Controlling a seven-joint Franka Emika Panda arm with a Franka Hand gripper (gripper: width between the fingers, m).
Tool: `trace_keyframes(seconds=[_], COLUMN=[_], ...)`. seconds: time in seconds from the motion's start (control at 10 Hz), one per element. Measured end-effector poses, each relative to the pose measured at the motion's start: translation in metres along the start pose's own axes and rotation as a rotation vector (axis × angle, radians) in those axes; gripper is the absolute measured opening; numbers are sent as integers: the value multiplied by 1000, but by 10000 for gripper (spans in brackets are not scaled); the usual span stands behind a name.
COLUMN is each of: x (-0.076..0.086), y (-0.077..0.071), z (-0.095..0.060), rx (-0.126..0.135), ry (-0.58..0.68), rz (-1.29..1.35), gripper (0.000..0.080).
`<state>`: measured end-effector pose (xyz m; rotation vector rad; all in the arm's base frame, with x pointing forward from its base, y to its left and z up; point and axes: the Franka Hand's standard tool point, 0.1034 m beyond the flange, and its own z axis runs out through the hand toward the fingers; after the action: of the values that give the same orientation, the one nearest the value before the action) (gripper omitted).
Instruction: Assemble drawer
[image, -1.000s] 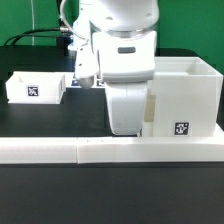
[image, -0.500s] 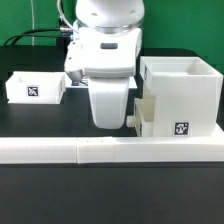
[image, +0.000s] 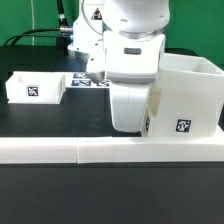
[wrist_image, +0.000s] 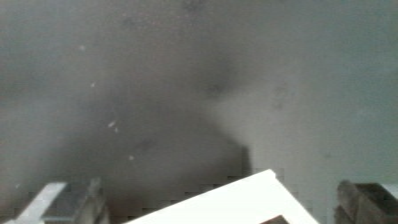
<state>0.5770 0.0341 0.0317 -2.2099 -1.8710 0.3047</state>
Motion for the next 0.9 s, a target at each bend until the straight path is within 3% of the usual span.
trace_keyframes(seconds=[0.1, 0.3, 0.6, 0.7, 0.9], x=[-4, -33, -58, -69, -94], y=[1, 6, 9, 12, 8], z=[0, 1, 1, -2, -9], rx=[0, 1, 0, -17, -80], ry=[0, -2, 7, 8, 11], rz=[-17, -122, -179, -198, -201], gripper=[649, 649, 649, 649, 649])
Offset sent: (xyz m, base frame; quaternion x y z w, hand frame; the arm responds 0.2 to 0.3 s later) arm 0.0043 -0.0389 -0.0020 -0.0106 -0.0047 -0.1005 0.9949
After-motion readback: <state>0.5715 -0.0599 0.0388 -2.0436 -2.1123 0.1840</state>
